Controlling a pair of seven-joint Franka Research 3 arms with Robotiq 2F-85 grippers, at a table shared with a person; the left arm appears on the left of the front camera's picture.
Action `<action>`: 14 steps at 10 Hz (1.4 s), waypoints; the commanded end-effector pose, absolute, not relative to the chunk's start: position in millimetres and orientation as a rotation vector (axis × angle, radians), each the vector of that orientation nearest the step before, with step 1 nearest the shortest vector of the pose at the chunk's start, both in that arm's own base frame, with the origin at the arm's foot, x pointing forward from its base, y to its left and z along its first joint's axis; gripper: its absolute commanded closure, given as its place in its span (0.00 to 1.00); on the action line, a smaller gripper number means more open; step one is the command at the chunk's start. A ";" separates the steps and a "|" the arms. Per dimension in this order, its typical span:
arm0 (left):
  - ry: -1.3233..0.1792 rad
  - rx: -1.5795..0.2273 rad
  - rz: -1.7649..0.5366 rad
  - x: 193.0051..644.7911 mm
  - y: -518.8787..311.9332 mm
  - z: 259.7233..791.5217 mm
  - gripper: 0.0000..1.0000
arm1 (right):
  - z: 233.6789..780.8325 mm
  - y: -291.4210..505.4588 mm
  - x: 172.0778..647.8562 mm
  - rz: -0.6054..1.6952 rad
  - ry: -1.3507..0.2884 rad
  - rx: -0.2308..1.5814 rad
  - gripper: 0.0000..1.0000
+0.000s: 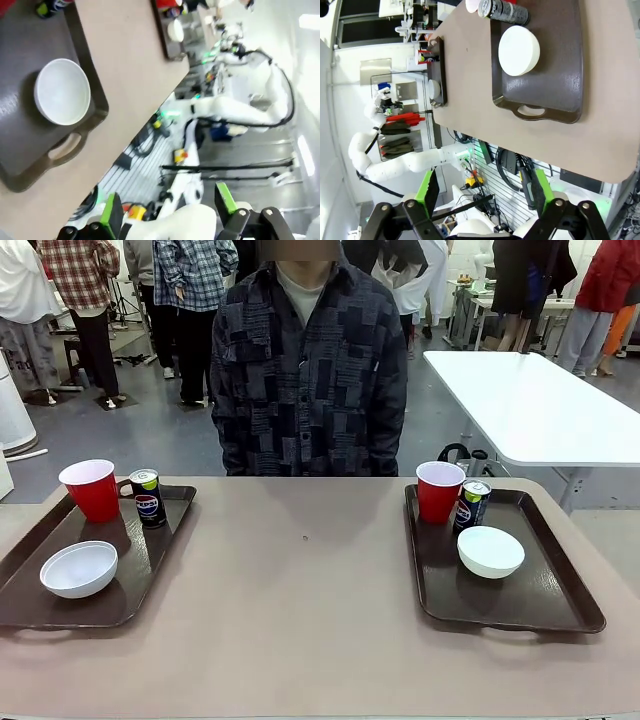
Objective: Prepare tableware on both trays.
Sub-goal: Pick up a Picnic Bowl from the table and place it on a Handle tray.
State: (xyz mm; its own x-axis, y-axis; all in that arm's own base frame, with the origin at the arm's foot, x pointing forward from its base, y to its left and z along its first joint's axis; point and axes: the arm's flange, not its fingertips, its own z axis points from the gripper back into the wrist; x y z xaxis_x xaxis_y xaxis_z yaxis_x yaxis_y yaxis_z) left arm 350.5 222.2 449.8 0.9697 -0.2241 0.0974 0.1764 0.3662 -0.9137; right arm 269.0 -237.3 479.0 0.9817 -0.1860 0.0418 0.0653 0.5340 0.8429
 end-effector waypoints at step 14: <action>-0.015 -1.143 0.189 352.6 266.7 450.5 0.03 | 477.9 -235.2 267.1 -0.144 -0.136 1.005 0.04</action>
